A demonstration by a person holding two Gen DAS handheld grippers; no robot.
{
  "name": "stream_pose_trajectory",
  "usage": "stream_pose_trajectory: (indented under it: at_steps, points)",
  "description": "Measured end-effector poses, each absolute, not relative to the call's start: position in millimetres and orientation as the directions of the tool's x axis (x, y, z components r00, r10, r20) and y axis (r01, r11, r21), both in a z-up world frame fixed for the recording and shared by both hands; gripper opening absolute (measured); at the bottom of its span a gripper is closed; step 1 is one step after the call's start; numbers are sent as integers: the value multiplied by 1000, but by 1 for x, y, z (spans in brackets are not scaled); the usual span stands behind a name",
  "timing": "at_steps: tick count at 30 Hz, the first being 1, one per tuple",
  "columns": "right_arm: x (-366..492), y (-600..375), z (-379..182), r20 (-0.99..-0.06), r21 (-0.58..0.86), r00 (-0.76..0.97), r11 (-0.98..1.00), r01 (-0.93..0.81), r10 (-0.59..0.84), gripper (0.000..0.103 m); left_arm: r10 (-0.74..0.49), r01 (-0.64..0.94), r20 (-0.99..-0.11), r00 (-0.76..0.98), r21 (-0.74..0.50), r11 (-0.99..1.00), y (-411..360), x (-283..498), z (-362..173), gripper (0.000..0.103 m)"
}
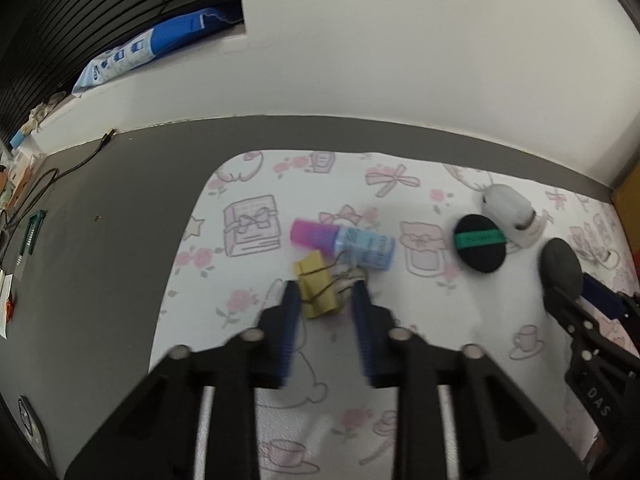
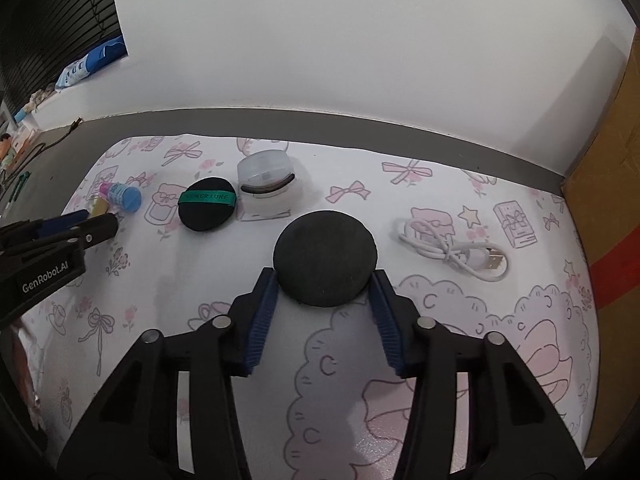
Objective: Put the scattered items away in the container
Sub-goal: 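Grasp the black round puff with the right gripper while the left grasps the yellow binder clip, then lift the black puff and binder clip and carry them over the box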
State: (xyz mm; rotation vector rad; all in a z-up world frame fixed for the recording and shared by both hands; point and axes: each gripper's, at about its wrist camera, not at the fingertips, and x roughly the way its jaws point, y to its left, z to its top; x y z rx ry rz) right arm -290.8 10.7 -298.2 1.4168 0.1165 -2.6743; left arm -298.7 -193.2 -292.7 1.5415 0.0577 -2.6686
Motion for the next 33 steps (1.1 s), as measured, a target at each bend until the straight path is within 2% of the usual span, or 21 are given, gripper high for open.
stream_pose_trajectory:
  at_steps: [8, 10, 13, 19, 33]
  points:
    - [-290, 13, -296, -834, -8, -548, -991, 135, -68, 31, -23, 53, -862, -507, -4, -999, -190, -299, -290, 19]
    - [-289, 18, -295, -834, -6, -547, -992, 129, -66, 21, -16, 41, -859, -511, -6, -999, -187, -299, -289, 18]
    - [-289, 22, -294, -837, 7, -541, -991, 134, -79, 18, -18, 29, -855, -518, 3, -1000, -184, -300, -288, 18]
    - [-293, 19, -295, -837, 52, -535, -990, 134, -116, 14, -5, 6, -843, -538, 2, -1000, -179, -300, -278, 18]
    - [-279, 36, -269, -808, 40, -578, -989, 141, -115, 14, -3, -11, -813, -582, 12, -1000, -167, -280, -254, 18]
